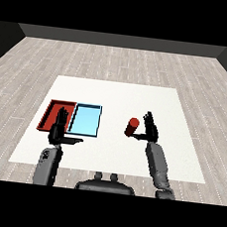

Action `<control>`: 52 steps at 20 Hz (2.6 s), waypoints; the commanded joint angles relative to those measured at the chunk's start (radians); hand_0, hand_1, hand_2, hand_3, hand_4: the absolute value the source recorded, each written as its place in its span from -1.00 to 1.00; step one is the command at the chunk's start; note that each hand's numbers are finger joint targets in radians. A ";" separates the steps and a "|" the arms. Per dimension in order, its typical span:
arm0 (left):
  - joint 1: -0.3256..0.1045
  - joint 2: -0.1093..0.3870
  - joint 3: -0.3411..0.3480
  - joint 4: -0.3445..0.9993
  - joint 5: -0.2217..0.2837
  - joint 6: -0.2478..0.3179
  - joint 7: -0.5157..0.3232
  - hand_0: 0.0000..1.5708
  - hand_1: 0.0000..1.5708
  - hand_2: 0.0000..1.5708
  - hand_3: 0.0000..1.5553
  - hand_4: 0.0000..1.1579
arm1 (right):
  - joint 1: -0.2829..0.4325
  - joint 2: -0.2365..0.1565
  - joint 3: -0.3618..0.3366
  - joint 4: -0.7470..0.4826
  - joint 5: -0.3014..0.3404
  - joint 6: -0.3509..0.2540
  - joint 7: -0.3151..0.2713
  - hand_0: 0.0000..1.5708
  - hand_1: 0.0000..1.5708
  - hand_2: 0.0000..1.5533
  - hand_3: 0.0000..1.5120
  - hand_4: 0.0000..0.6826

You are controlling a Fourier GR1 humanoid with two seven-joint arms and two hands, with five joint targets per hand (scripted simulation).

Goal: Pick the red can and put it in the red box

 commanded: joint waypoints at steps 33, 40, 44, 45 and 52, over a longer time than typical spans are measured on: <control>0.081 -0.017 -0.013 -0.052 0.007 0.005 -0.041 -1.00 -1.00 -1.00 -1.00 -1.00 | -0.220 0.043 -0.007 0.368 -0.042 -0.043 -0.139 -1.00 -1.00 -1.00 -1.00 -1.00; -0.016 -0.003 0.014 0.029 0.008 0.016 -0.041 -1.00 -1.00 -1.00 -1.00 -1.00 | -0.198 0.033 0.001 0.394 -0.035 -0.024 -0.153 -1.00 -1.00 -1.00 -1.00 -1.00; 0.049 0.027 0.033 -0.012 0.043 -0.037 -0.047 -1.00 -1.00 -1.00 -1.00 -1.00 | -0.247 0.050 0.036 0.387 -0.056 -0.090 -0.107 -1.00 -1.00 -1.00 -1.00 -1.00; 0.047 -0.005 -0.015 -0.009 -0.009 -0.004 -0.059 -1.00 -1.00 -1.00 -1.00 -1.00 | -0.300 0.005 -0.018 0.515 -0.030 -0.023 -0.173 -1.00 -1.00 -1.00 -1.00 -1.00; 0.055 0.024 0.034 -0.058 0.044 -0.029 -0.034 -1.00 -1.00 -1.00 -1.00 -1.00 | -0.304 -0.004 -0.017 0.453 -0.050 -0.019 -0.098 -1.00 -1.00 -1.00 -1.00 -1.00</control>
